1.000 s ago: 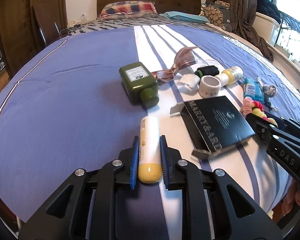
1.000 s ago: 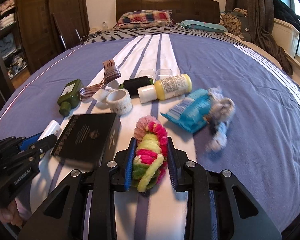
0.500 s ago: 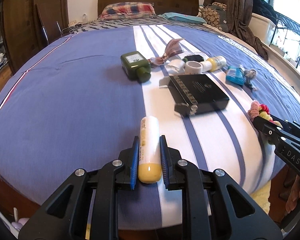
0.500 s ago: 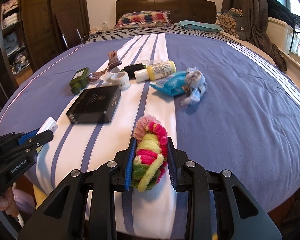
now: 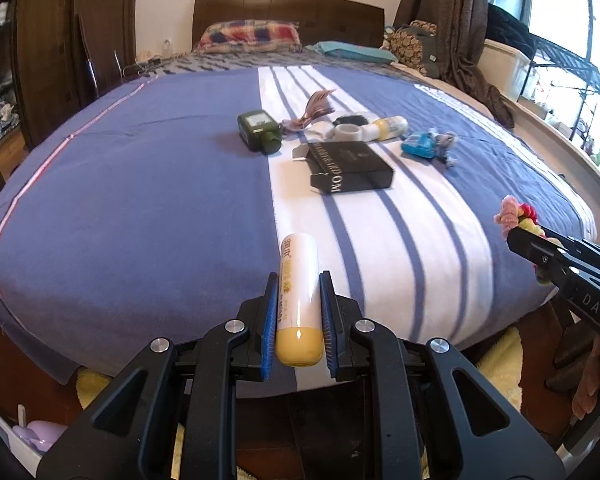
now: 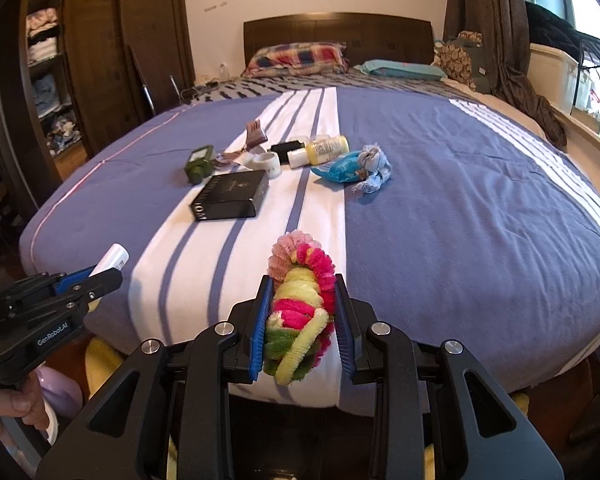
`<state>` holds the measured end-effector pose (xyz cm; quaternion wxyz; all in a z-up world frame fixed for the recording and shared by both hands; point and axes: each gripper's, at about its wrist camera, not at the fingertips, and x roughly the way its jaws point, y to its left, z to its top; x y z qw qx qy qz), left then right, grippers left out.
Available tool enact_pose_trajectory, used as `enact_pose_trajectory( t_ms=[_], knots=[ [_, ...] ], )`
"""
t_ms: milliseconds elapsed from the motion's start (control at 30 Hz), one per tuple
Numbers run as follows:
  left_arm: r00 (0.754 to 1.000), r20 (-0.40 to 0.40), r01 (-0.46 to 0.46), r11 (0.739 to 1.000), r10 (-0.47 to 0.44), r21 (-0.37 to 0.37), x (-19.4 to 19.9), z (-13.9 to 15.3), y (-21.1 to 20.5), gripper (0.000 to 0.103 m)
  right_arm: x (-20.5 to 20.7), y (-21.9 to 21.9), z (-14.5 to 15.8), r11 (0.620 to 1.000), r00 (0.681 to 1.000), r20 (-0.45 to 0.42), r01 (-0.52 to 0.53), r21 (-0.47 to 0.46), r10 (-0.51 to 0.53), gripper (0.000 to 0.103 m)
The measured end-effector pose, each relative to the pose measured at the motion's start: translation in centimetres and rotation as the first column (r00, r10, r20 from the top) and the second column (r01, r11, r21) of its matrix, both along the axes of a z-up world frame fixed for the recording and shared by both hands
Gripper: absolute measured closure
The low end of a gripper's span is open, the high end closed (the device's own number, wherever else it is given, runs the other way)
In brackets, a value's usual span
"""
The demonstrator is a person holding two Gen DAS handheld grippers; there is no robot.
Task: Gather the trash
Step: 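Carry the tube and hair tie down over the black bin beside the bed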
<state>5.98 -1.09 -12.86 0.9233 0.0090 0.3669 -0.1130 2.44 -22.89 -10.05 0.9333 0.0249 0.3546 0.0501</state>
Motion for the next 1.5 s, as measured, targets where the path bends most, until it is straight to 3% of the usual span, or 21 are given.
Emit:
enact_pose_trajectory(
  t_ms=[167, 400, 700, 900, 1200, 1500],
  knots=[
    [0.999, 0.035, 0.002, 1.000, -0.002, -0.003, -2.8, 1.0, 0.2, 0.085, -2.5, 0.1, 0.3, 1.000, 1.000, 0.012, -0.015, -0.001, 0.015, 0.073],
    [1.000, 0.021, 0.002, 1.000, -0.002, -0.001, -5.7, -0.2, 0.2, 0.085, -4.7, -0.2, -0.9, 1.000, 1.000, -0.016, -0.018, -0.002, 0.018, 0.073],
    [0.995, -0.098, 0.035, 0.999, -0.035, -0.004, -7.0, -4.7, -0.1, 0.085, -5.7, -0.6, -5.3, 1.000, 0.990, -0.138, -0.022, 0.021, 0.025, 0.073],
    [0.976, -0.207, 0.066, 0.998, -0.066, -0.005, -7.3, -8.5, -0.8, 0.085, -5.8, 0.2, -9.2, 0.998, 0.968, -0.246, -0.047, 0.046, 0.057, 0.073],
    [0.914, -0.389, 0.120, 0.993, -0.114, -0.008, -6.0, -15.1, -2.3, 0.085, -4.8, 0.7, -14.6, 0.995, 0.914, -0.395, -0.057, 0.087, 0.087, 0.073],
    [0.832, -0.531, 0.177, 0.984, -0.163, -0.025, -4.9, -20.5, -4.1, 0.085, -3.5, 1.7, -19.4, 0.991, 0.841, -0.528, -0.057, 0.124, 0.114, 0.073]
  ],
)
